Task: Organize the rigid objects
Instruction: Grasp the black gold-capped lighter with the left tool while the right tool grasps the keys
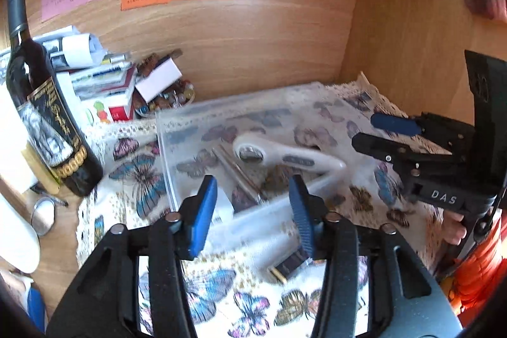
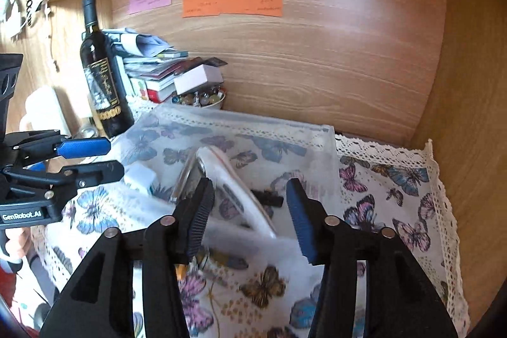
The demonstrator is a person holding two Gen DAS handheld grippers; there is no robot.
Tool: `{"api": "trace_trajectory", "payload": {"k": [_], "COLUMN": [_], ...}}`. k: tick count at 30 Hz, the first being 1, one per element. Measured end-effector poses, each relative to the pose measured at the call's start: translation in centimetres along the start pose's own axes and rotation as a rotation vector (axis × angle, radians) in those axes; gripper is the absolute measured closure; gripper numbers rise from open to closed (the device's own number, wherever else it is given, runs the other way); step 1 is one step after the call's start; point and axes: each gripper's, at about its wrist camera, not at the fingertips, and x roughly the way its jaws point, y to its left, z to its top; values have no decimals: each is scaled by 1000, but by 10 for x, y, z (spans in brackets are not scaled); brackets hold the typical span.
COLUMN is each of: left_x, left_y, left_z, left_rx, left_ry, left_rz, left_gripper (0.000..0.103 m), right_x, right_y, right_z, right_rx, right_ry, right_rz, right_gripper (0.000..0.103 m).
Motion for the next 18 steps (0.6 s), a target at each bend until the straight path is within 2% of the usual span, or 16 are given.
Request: {"api": "trace_trajectory", "payload": {"k": [3,5,10,18], "left_x": [1,-1,3,52], "left_y": [-5,-13,-34,-49], "left_z": [-13,-20,-34,-52], "left_rx": [2,32,88,113], "left_ry": [25,18,61,229], "left_rz": [-14,-2,-39,-89], "left_gripper": [54,49,49,49], "right_x": [-3,-4,-4,-3], "right_y": [2,3,2,-3], "right_z": [-10,-18,-38,-58], "right_rx": [4,7,41,64], "right_ry": [7,23,65,116], "right_rz": [1,1,27,42], "right_gripper": [56,56,56,55]}}
